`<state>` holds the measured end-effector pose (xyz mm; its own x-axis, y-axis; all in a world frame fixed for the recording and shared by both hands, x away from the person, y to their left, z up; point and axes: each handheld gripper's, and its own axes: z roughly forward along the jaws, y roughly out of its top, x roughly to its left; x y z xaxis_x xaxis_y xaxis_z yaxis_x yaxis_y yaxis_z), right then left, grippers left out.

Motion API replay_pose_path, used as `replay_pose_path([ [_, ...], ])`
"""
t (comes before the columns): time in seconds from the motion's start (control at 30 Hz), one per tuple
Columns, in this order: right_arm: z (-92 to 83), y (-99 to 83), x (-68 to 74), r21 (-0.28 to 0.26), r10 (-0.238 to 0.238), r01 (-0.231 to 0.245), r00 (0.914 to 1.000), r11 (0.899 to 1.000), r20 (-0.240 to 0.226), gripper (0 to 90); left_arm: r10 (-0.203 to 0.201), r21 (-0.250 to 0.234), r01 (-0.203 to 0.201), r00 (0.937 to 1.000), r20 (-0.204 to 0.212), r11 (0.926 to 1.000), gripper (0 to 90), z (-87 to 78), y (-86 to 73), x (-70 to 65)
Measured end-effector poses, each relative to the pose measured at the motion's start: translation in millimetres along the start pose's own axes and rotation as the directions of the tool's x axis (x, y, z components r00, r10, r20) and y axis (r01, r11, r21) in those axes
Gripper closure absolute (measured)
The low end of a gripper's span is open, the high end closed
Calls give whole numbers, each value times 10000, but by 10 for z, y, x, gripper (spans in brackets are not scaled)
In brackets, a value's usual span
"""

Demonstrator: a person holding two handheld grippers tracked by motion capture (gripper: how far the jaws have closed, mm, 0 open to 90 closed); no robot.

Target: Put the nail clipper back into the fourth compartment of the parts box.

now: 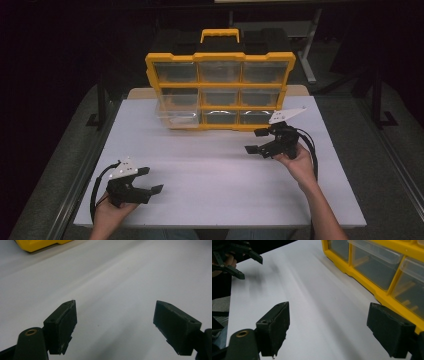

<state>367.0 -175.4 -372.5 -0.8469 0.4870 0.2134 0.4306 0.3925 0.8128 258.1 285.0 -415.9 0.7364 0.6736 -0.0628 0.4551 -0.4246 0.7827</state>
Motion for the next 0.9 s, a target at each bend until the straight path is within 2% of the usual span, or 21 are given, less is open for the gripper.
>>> replay_pose_path([
  [0.27,-60,-155,-12,-180,209,-206,9997,9996,158,177,-6,-22,6,10000,-5,10000,189,4,-1,-4],
  [0.37,-87,-229,17,-166,221,-215,9992,9996,338,177,64,20,-64,10000,0,10000,189,-8,-3,9],
  [0.57,-119,-289,66,-110,160,-156,9992,9998,361,175,4,-60,-4,10000,-27,10000,188,-12,-4,9],
  [0.63,-146,-342,114,-131,-21,28,9985,9999,556,176,13,-44,-13,10000,-22,10000,188,-12,-5,11],
  [0.9,-216,-499,166,-172,64,-50,9968,9998,792,176,3,-68,-3,10000,0,10000,189,-17,-8,14],
])
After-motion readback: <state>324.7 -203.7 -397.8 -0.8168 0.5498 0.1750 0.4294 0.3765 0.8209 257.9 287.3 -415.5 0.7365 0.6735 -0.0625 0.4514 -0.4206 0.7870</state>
